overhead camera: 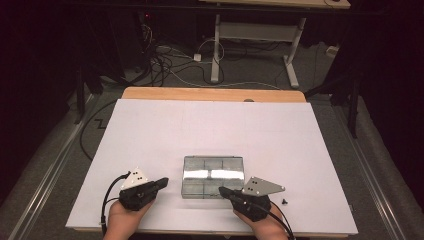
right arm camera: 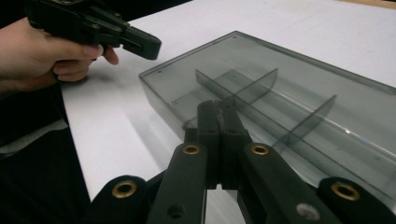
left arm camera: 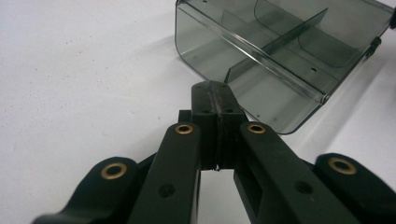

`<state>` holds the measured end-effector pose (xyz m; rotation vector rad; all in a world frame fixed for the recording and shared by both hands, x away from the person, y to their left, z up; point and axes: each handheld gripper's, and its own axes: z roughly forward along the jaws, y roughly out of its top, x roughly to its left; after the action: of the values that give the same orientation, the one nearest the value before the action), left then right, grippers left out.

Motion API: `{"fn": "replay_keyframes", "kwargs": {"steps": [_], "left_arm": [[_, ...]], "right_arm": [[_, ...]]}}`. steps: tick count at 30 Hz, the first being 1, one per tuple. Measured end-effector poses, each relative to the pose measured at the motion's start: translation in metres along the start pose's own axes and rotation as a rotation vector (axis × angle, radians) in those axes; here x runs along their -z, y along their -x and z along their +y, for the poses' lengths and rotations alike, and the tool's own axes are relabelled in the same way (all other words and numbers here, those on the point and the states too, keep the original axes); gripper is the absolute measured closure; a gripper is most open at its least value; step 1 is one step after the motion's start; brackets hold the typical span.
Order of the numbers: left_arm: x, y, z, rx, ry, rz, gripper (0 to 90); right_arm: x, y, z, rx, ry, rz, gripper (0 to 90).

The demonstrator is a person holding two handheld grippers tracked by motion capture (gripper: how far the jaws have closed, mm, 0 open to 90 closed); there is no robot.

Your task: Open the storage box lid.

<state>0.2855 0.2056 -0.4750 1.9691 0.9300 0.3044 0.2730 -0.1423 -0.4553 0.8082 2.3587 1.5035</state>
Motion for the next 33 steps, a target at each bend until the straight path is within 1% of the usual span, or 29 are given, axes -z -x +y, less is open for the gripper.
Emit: {"fn": "replay_keyframes", "kwargs": {"steps": [3, 4, 8, 12, 14, 16, 17, 18, 20, 25, 26, 29, 30, 33], "left_arm": [[0.0, 0.0, 0.0, 0.004, 0.002, -0.004, 86.8], [-0.001, 0.0, -0.001, 0.005, 0.0, -0.005, 86.7], [-0.002, 0.0, 0.0, 0.007, 0.001, -0.021, 86.6], [-0.002, 0.002, 0.001, 0.0, 0.005, -0.022, 86.6], [-0.002, 0.003, 0.001, 0.007, 0.011, -0.025, 86.7], [-0.002, 0.003, 0.001, 0.009, 0.014, -0.025, 86.7], [-0.002, 0.003, 0.002, 0.008, 0.014, -0.025, 86.7], [-0.002, 0.003, 0.002, 0.007, 0.013, -0.024, 86.7], [-0.002, 0.004, 0.001, 0.008, 0.013, -0.021, 86.7], [-0.002, 0.004, 0.002, 0.027, 0.026, -0.028, 86.6], [-0.002, 0.004, 0.002, 0.028, 0.026, -0.03, 86.6], [-0.003, 0.004, 0.002, 0.03, 0.023, -0.034, 86.6], [-0.003, 0.004, 0.002, 0.033, 0.023, -0.035, 86.6], [-0.004, 0.004, 0.003, 0.052, 0.023, -0.033, 86.9]], "right_arm": [[-0.004, -0.003, 0.0, 0.013, -0.007, 0.017, 90.0], [-0.005, -0.004, 0.0, 0.01, -0.009, 0.023, 90.0], [-0.009, -0.009, -0.001, 0.021, -0.018, 0.045, 90.0], [-0.012, -0.013, -0.002, 0.033, -0.026, 0.057, 90.0], [-0.013, -0.015, -0.002, 0.03, -0.027, 0.063, 90.0], [-0.015, -0.016, -0.003, 0.031, -0.039, 0.076, 90.0], [-0.018, -0.017, -0.005, 0.035, -0.058, 0.089, 90.0], [-0.018, -0.017, -0.005, 0.035, -0.058, 0.089, 90.0], [-0.021, -0.019, -0.006, 0.035, -0.076, 0.098, 90.0], [-0.028, -0.02, -0.011, 0.022, -0.122, 0.103, 90.0], [-0.03, -0.019, -0.011, 0.027, -0.133, 0.101, 90.0], [-0.031, -0.018, -0.013, 0.013, -0.156, 0.09, 90.0], [-0.031, -0.017, -0.014, 0.015, -0.163, 0.085, 90.0], [-0.031, -0.014, -0.014, 0.01, -0.175, 0.075, 90.0]]}}
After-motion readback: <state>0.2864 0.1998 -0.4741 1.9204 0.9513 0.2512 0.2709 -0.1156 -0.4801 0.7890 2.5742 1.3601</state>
